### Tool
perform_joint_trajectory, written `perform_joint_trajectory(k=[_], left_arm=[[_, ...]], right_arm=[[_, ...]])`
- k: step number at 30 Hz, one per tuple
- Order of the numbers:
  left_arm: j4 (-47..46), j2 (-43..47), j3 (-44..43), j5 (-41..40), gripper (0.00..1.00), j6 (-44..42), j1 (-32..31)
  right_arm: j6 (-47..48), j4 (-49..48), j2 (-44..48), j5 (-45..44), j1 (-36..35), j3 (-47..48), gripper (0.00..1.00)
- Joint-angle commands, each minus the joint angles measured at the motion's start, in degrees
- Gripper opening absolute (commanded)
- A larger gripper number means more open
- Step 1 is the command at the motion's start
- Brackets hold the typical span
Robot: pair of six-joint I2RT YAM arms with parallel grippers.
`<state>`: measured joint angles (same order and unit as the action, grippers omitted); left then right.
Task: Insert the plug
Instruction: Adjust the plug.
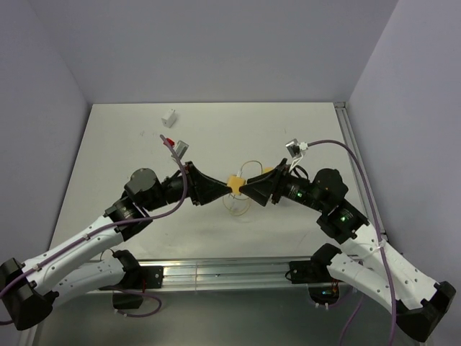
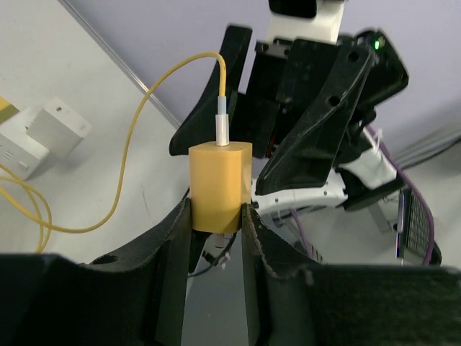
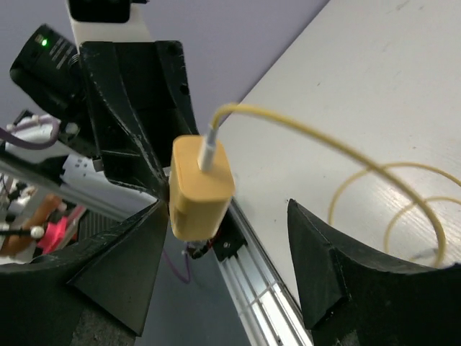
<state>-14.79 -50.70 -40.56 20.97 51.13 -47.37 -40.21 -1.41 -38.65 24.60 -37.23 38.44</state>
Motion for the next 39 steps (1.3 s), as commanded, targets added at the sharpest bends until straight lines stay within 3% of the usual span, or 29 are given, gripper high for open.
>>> perform_joint_trajectory(k=[1,4,13,23,39], left_arm=[[0.7,0.0,-3.2,7.1,0.0,-5.0,-0.3],[4.3,0.5,-3.7,5.1,0.0,-6.5,-0.2],[3.4,0.2,-3.9,10.5,0.0,-7.6,-0.3],[4.3,-1.1,-4.8,12.9,0.0,-8.9,-0.3],[4.6,-2.3,-4.9,15.0,0.0,-9.6,-0.3]], right_arm=[[4.8,2.6,-1.2,9.7,1.2,3.7,0.74],[4.3,-0.2,0.4,12.0,2.2,2.9,0.73],[3.6,-0.2,-2.7,19.6,3.4,5.1,0.7],[2.2,-2.9,-4.3,21.5,3.5,4.5,0.59],[1.2,-4.7,-6.7,23.4,3.5,4.8,0.57]])
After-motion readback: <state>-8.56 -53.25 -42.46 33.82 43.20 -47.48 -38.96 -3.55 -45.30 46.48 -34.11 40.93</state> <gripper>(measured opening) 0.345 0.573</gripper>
